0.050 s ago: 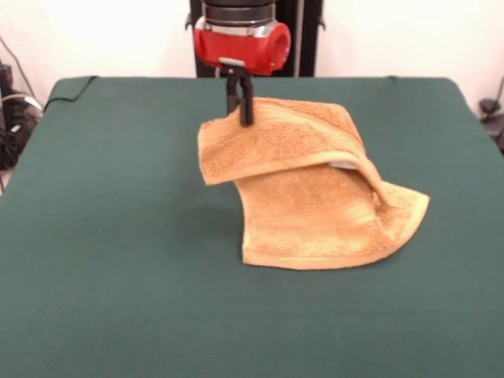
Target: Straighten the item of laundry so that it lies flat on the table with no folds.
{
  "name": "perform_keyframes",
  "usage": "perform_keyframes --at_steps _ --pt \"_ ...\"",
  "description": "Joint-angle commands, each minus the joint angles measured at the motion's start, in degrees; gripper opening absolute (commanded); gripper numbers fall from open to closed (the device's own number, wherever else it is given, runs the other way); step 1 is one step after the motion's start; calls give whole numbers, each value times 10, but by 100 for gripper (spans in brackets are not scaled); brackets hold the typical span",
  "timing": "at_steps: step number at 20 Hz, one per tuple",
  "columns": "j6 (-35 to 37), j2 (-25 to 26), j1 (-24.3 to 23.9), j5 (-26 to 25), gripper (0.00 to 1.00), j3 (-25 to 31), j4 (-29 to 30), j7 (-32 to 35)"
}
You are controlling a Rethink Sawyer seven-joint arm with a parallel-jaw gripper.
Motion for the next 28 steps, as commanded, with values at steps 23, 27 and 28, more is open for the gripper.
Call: perform_keyframes --at_steps 23,27,28 --pt "104 42 -13 -43 100 106 -26 -257" --pt "121 35 -9 -37 100 110 -33 -258" --pt "126 32 -7 -34 100 111 -34 -259"
